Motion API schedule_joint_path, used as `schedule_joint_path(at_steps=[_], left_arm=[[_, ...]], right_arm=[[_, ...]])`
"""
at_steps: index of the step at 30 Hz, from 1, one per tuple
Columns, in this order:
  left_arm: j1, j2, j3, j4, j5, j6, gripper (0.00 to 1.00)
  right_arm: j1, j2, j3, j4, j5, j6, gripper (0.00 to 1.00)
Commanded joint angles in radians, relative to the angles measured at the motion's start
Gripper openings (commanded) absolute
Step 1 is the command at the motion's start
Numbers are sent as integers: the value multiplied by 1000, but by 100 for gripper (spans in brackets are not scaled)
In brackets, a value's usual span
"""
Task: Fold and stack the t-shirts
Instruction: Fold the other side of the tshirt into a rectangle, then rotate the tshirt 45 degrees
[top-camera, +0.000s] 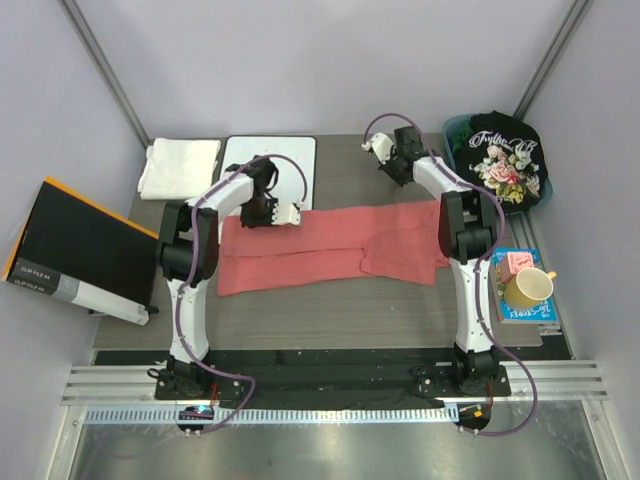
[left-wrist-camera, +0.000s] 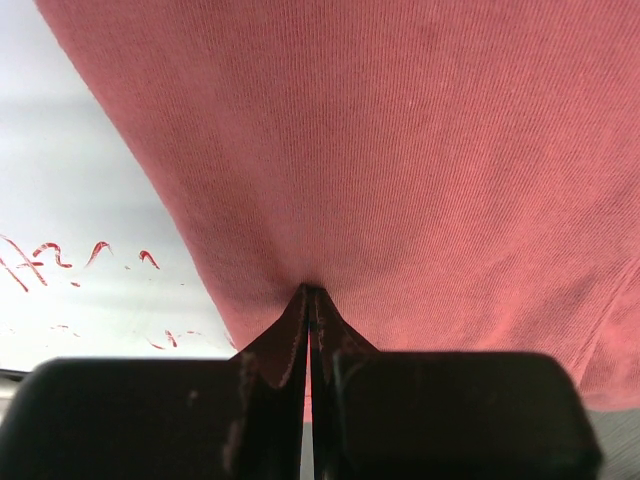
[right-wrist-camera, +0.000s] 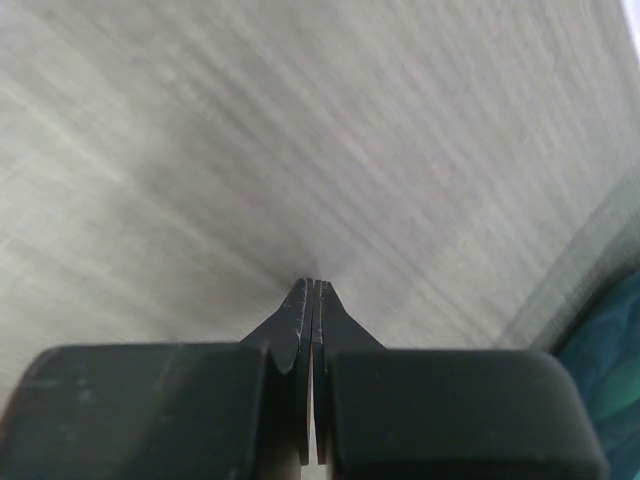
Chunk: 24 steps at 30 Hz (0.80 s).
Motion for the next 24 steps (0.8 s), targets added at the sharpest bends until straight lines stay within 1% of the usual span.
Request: schedule_joint_path(at_steps=[1, 2, 3, 4, 5, 6, 8, 9, 10, 13, 16, 21, 24], left_arm=[[4, 14, -26, 1, 55, -12, 0], [2, 13, -29, 0, 53, -15, 0], [2, 10, -31, 0, 55, -16, 0], [1, 10, -31, -3, 55, -18, 0], [1, 5, -31, -5, 55, -18, 0], [-1, 4, -29, -3, 59, -21, 0], [-1, -1, -27, -2, 65, -22, 0], [-1, -3, -26, -3, 64, -22, 0], [-3, -4, -24, -3, 62, -22, 0], [-6, -7, -21, -3, 64, -25, 0], [-6, -15, -23, -5, 61, -15, 0], [-6, -24, -32, 12, 50, -13, 0], [-12, -21, -70, 52, 33, -19, 0]], right_arm=[[2, -209, -78, -46, -96, 54, 1], [4, -241, -83, -89, -136, 39, 1], [2, -282, -85, -204, -175, 31, 1], [-1, -299, -80, -265, -218, 26, 1], [-2, -310, -76, -335, -292, -13, 1], [-4, -325, -69, -491, -333, -35, 1], [-10, -342, -106, -592, -382, -64, 1], [-10, -361, -135, -645, -382, -87, 1], [-10, -364, -193, -664, -381, -106, 1], [-16, -366, -288, -701, -361, -133, 1], [-24, -349, -339, -701, -332, -161, 1], [-54, -300, -323, -635, -289, -140, 1], [-61, -257, -284, -580, -240, -115, 1]])
